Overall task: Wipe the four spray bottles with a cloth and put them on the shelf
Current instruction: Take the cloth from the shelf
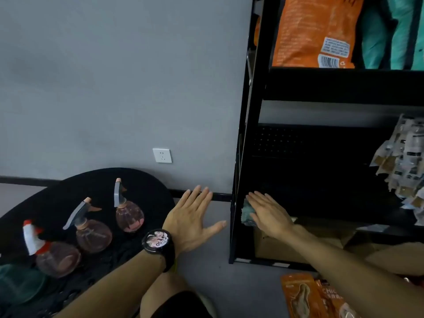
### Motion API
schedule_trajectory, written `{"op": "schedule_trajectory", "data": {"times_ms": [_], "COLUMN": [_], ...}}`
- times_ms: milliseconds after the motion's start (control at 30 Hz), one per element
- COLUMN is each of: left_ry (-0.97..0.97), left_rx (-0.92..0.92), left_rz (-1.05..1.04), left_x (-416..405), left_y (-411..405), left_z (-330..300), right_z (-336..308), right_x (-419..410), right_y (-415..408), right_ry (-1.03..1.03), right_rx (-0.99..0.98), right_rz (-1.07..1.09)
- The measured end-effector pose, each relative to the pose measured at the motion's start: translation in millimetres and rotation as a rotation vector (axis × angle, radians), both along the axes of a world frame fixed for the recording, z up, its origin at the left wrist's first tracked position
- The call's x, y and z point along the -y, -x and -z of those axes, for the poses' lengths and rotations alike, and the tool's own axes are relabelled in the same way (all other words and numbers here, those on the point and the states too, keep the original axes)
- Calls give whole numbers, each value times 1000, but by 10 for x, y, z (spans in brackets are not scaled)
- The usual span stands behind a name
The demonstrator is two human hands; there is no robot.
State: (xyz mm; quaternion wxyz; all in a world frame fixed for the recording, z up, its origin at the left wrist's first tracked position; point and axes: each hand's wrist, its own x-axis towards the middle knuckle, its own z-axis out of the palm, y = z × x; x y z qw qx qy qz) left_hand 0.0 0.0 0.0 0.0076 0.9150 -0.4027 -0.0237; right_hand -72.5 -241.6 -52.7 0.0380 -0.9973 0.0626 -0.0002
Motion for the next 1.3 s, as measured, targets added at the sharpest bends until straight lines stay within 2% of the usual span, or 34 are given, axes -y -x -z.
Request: {"op": "schedule_trajectory", "data": {"times_ms": [167, 333, 500, 633, 833, 1100, 1300], "left_ry": [0, -17, 3, -5, 16, 127, 128], "left_rx": [19, 38, 44, 79, 113, 177, 195], "left_rz": [13, 15, 10, 2, -34, -188, -341], "left_x": [-17, -42, -81, -182, -476, -1195, -1912], "left_y": [-123, -149, -126, -73, 19, 117, 208], "left_z": [111, 149, 100, 20, -190, -414, -510], "right_z": [129, 238, 183, 62, -236, -731, -923], "right_x": [-17, -64, -64, -83, -308, -1116, -1939], "right_y": [-51, -12, 21, 112, 225, -120, -419], "right_ry": [-127, -152, -306, -141, -30, -54, -109], "right_rx": [-38, 152, 210, 354, 468, 589, 664], "right_rz": [-38, -50, -73, -84, -215, -468, -607]}}
